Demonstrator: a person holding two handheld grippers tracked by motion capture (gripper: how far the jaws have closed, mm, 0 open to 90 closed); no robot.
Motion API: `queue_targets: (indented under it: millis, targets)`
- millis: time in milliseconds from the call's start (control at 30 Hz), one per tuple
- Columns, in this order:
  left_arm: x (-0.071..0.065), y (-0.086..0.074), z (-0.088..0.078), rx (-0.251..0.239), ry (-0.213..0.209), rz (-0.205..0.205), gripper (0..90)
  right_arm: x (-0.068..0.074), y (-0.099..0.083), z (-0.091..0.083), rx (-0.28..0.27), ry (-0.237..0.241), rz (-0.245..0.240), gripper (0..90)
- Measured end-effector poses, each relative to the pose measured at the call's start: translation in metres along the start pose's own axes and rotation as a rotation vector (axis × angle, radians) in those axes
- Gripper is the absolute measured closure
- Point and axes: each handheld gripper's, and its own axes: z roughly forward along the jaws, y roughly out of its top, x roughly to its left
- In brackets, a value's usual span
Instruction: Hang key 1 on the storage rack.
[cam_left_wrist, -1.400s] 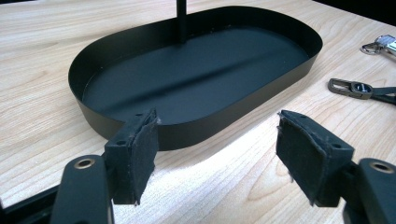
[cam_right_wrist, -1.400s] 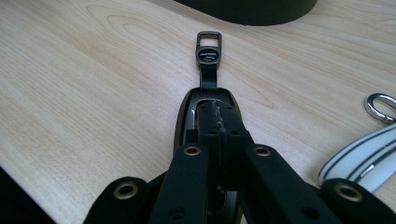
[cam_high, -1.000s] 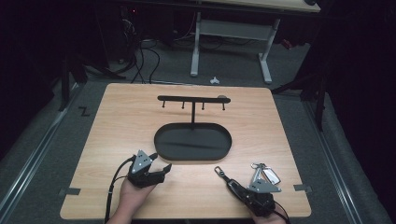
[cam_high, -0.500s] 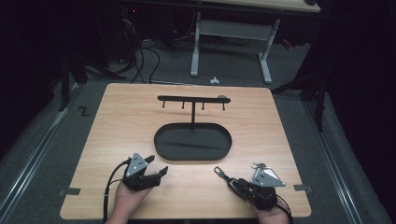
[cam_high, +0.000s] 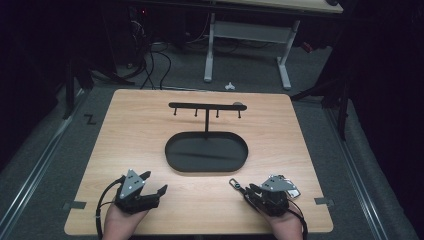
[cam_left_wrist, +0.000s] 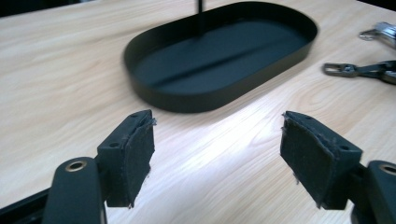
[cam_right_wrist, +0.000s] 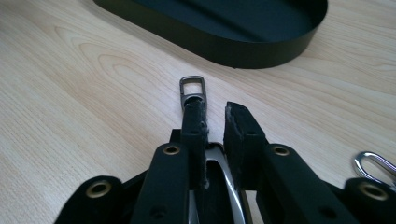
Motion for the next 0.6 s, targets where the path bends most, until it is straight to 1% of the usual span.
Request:
queue_targets:
  millis: [33, 67, 100, 167, 233, 300, 333, 367, 500, 533, 600]
  targets:
    - [0.006, -0.011, -0.003, -0.013, 0.018, -0.035, 25.8, 0.001, 0.001, 0.002, 0.007, 0.007, -0.006, 73.4]
    - [0.009, -0.017, -0.004, -0.019, 0.028, -0.05, 25.7, 0.001, 0.001, 0.003, 0.012, 0.009, -0.009, 72.0]
    - [0.012, -0.023, -0.004, -0.017, 0.035, -0.06, 26.2, 0.002, 0.002, 0.004, 0.018, 0.009, -0.012, 70.3]
    - [0.02, -0.031, -0.003, 0.0, 0.04, -0.067, 26.2, 0.003, 0.003, 0.006, 0.031, 0.015, -0.013, 65.7]
    - [0.029, -0.033, -0.005, -0.002, 0.052, -0.077, 25.2, 0.003, 0.006, 0.008, 0.044, 0.019, -0.015, 61.5]
    - [0.036, -0.035, -0.008, -0.023, 0.072, -0.084, 25.2, 0.003, 0.009, 0.009, 0.056, 0.025, -0.015, 59.0]
    - [0.036, -0.035, -0.008, -0.023, 0.072, -0.084, 25.2, 0.003, 0.01, 0.01, 0.069, 0.028, -0.016, 57.8]
    - [0.04, -0.037, -0.008, -0.034, 0.079, -0.081, 25.2, 0.003, 0.013, 0.011, 0.084, 0.03, -0.024, 56.6]
    - [0.044, -0.038, -0.006, -0.035, 0.07, -0.079, 24.8, 0.005, 0.018, 0.013, 0.128, 0.025, -0.043, 53.5]
    - [0.046, -0.038, -0.003, -0.039, 0.059, -0.083, 24.8, 0.006, 0.02, 0.014, 0.149, 0.023, -0.049, 52.8]
    - [0.046, -0.038, -0.002, -0.036, 0.052, -0.083, 24.8, 0.007, 0.022, 0.014, 0.157, 0.024, -0.05, 52.3]
